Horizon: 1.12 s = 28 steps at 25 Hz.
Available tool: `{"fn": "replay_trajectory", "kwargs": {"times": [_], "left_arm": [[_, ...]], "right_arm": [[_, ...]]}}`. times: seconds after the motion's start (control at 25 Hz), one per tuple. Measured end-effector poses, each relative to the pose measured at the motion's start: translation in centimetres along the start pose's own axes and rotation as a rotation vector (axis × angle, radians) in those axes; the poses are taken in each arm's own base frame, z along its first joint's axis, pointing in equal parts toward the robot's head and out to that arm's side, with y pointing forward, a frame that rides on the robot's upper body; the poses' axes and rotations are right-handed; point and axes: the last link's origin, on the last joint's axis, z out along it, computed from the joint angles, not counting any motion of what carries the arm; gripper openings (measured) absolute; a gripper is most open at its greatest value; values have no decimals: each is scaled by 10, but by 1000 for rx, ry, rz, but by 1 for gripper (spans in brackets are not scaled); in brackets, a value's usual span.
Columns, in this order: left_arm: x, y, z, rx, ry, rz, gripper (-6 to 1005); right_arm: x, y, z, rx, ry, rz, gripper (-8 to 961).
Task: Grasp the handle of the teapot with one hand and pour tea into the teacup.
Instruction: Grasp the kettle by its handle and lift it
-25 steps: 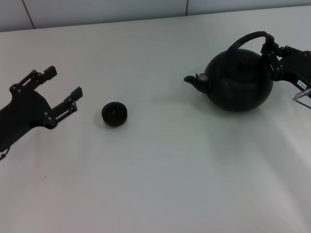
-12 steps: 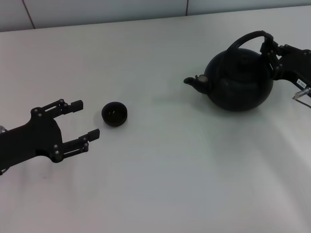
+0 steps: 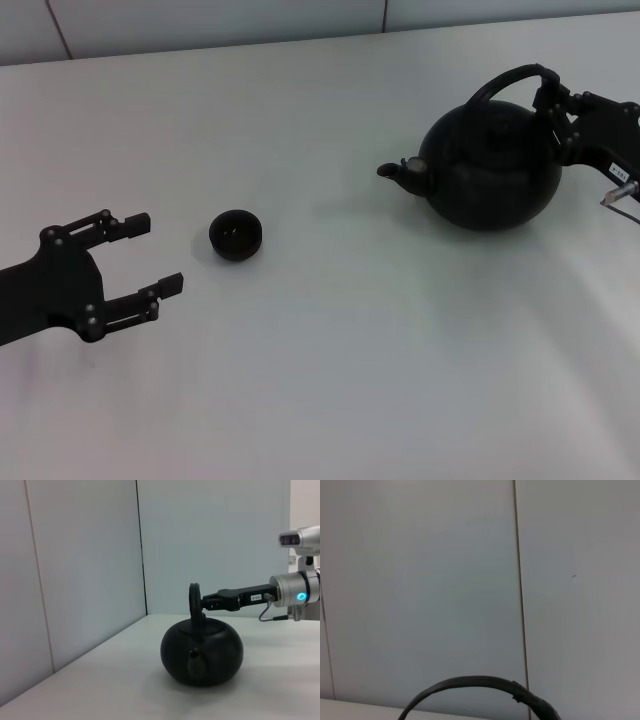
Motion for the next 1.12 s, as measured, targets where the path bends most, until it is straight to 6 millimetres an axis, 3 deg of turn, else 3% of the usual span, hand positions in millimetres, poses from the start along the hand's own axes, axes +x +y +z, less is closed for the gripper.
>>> {"fn": "replay_trajectory", "kwargs": {"times": [0.64,1.12], "left_arm": [[-2,1,-3,7,-9,6,752],[-3,1,-3,8,-15,4,752]], "right_arm": [[-7,4,1,-33,-39,-3,110],[-24,10,26,-83,-71,-36,110]]}}
